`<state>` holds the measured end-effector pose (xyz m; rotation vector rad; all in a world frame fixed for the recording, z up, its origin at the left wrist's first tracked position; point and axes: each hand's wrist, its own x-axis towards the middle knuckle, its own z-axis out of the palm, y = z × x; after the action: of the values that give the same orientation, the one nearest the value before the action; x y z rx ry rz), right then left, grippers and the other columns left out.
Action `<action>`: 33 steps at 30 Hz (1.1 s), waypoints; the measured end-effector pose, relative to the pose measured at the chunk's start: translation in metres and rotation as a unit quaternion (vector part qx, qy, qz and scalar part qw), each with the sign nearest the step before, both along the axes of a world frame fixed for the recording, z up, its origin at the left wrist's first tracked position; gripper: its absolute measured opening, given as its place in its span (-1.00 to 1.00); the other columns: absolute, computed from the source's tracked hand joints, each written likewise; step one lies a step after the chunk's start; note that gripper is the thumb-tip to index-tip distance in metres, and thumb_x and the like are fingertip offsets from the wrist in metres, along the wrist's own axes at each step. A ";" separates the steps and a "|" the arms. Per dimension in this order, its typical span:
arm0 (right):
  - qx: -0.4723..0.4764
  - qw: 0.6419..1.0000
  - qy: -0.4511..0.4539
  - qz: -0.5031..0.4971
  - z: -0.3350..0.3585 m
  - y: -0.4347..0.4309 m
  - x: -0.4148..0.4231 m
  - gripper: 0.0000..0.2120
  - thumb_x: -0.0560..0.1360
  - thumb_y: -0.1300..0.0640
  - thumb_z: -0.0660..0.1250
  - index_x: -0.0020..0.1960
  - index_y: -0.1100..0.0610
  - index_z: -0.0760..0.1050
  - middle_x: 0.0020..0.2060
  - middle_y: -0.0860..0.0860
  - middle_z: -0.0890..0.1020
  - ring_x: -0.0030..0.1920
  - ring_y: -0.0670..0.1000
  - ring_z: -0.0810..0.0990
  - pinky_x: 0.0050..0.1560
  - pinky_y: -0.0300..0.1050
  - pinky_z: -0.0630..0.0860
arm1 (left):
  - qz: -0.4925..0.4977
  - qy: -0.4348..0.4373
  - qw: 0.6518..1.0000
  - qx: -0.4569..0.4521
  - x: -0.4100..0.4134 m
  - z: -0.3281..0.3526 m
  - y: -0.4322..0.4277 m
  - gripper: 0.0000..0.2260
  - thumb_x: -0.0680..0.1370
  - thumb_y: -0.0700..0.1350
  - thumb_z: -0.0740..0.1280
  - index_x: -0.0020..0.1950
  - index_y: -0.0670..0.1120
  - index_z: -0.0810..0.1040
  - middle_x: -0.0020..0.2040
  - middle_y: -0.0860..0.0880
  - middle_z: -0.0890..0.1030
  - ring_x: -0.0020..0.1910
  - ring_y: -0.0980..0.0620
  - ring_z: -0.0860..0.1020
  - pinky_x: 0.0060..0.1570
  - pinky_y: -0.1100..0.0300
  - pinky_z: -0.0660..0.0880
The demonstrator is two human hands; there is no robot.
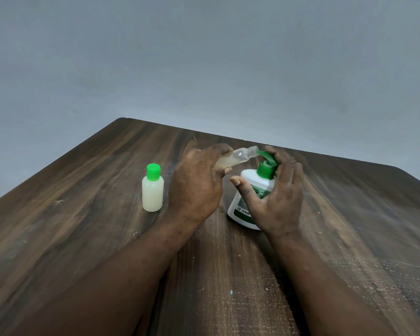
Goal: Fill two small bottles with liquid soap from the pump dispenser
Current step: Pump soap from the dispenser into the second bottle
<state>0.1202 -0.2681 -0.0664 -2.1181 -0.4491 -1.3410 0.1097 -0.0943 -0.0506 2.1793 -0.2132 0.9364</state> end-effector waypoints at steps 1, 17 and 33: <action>0.000 1.000 0.004 -0.003 0.001 0.000 0.000 -0.22 0.46 -0.43 0.42 0.42 0.13 0.44 0.16 0.03 0.56 0.13 0.05 0.50 0.09 0.12 0.57 | 0.001 0.000 1.000 0.001 0.000 0.000 0.000 -0.71 0.59 0.04 0.44 0.28 0.23 0.52 0.03 0.03 0.56 -0.13 0.18 0.45 -0.27 0.46 0.21; 0.000 1.000 -0.013 -0.002 0.002 0.001 0.000 -0.20 0.48 -0.48 0.35 0.41 0.15 0.46 0.16 -0.01 0.55 0.11 -0.01 0.47 0.07 0.09 0.57 | -0.003 0.002 1.000 0.002 0.002 0.000 -0.001 -0.71 0.59 0.03 0.43 0.29 0.23 0.52 0.01 0.10 0.60 -0.09 0.17 0.46 -0.24 0.45 0.24; -0.002 1.000 -0.002 -0.007 0.001 0.000 0.000 -0.20 0.48 -0.46 0.37 0.39 0.18 0.48 0.16 0.05 0.58 0.11 0.05 0.50 0.09 0.02 0.53 | -0.002 -0.002 1.000 0.008 0.002 -0.001 -0.001 -0.70 0.58 0.01 0.43 0.30 0.22 0.54 0.04 0.08 0.62 -0.07 0.17 0.46 -0.23 0.44 0.24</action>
<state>0.1199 -0.2677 -0.0650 -2.1256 -0.4397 -1.3530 0.1118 -0.0955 -0.0519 2.1915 -0.2284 0.9401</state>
